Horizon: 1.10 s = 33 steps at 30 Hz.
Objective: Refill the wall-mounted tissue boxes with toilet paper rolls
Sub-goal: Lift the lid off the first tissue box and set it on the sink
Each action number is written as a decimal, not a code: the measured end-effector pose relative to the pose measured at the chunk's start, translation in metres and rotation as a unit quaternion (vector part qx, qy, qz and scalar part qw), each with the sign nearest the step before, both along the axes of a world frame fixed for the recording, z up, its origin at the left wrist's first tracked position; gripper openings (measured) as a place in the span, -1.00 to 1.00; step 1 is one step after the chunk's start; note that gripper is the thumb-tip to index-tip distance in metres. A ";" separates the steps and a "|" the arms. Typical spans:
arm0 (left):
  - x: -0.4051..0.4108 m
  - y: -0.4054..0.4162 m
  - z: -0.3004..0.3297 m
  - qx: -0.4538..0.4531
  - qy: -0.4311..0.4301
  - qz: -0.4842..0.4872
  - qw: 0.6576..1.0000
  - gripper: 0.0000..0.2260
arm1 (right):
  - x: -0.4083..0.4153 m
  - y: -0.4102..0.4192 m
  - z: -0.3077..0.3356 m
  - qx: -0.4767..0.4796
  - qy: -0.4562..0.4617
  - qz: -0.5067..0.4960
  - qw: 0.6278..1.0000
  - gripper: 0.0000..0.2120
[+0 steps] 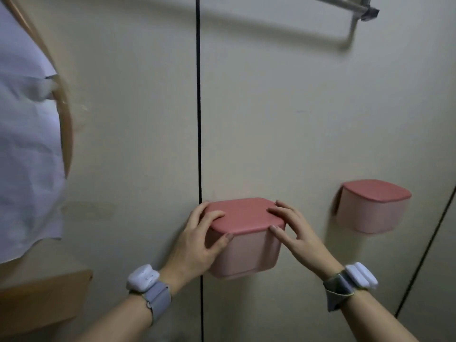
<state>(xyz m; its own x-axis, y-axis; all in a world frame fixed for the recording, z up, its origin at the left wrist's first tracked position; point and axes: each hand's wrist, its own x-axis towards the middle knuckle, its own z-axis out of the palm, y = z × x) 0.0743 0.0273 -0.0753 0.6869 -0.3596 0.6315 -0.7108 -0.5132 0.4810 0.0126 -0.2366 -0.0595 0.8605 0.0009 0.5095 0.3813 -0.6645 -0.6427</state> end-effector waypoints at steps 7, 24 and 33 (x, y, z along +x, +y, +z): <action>-0.009 -0.010 -0.003 -0.063 0.042 0.018 0.997 -0.45 | 0.018 -0.010 -0.008 0.074 0.015 0.077 0.994 -0.51; -0.017 -0.017 0.017 -0.175 0.112 0.003 0.978 -0.50 | 0.024 -0.012 0.007 0.129 -0.005 0.093 0.987 -0.54; -0.042 0.000 0.065 -0.295 0.070 -0.091 0.948 -0.38 | -0.004 0.009 0.046 0.068 -0.141 0.115 0.981 -0.59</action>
<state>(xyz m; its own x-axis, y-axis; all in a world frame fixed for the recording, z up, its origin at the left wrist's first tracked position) 0.0319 0.0277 -0.0104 0.7390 -0.0914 0.6674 -0.6702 0.0000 0.7421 0.0088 -0.2280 -0.0135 0.6707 0.0945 0.7357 0.6863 -0.4554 -0.5671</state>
